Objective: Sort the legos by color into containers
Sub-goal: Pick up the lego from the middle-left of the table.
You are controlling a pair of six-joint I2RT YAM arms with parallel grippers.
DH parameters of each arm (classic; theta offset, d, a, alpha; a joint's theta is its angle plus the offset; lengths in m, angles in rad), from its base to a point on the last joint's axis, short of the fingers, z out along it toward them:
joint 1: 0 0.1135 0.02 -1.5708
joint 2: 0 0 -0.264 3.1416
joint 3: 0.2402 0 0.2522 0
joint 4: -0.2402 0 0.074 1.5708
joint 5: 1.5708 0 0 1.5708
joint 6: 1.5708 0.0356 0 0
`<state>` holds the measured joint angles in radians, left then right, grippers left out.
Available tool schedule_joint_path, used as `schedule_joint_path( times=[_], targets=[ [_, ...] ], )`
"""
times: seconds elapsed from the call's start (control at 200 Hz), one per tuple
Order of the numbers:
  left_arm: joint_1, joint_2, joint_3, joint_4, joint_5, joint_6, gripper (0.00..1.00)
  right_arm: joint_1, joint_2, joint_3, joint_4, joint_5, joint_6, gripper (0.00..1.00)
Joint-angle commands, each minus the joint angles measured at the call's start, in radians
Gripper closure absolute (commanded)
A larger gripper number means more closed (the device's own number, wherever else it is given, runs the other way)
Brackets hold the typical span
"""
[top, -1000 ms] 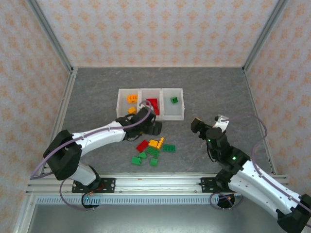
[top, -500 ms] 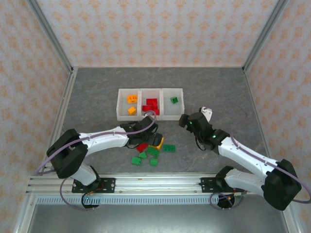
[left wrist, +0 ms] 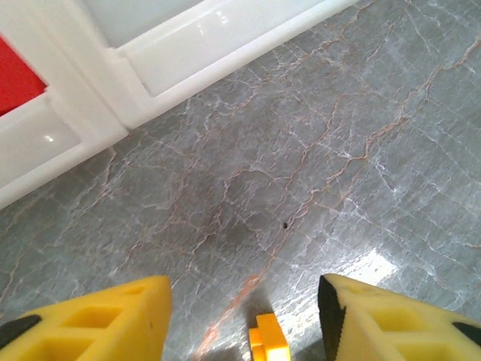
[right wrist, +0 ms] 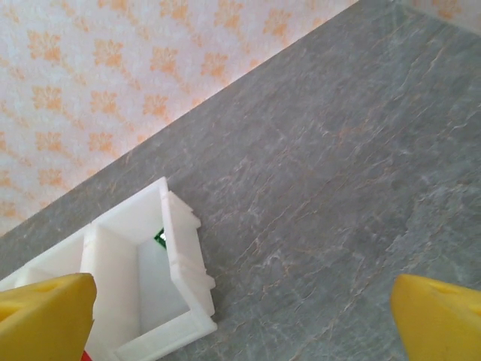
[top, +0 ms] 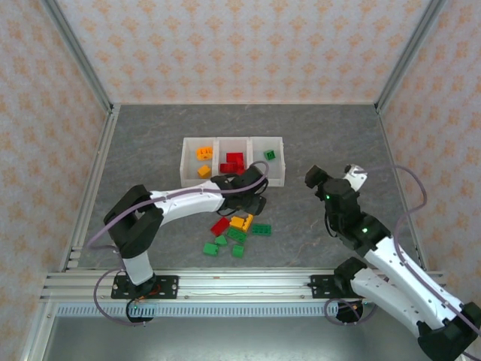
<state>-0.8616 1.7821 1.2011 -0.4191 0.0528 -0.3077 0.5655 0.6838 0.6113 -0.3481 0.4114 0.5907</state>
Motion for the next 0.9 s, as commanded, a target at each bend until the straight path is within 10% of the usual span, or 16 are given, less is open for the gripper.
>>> schedule_joint_path(
  times=[0.0, 0.896],
  targets=[
    [-0.019, 0.047, 0.048, -0.089, 0.008, 0.030, 0.47, -0.006, 0.003, -0.034, -0.060, 0.053, -0.036, 0.00],
    [-0.080, 0.171, 0.126, -0.247, -0.095, -0.017, 0.56, -0.006, 0.069, -0.041, -0.060, 0.012, -0.068, 0.00]
  ],
)
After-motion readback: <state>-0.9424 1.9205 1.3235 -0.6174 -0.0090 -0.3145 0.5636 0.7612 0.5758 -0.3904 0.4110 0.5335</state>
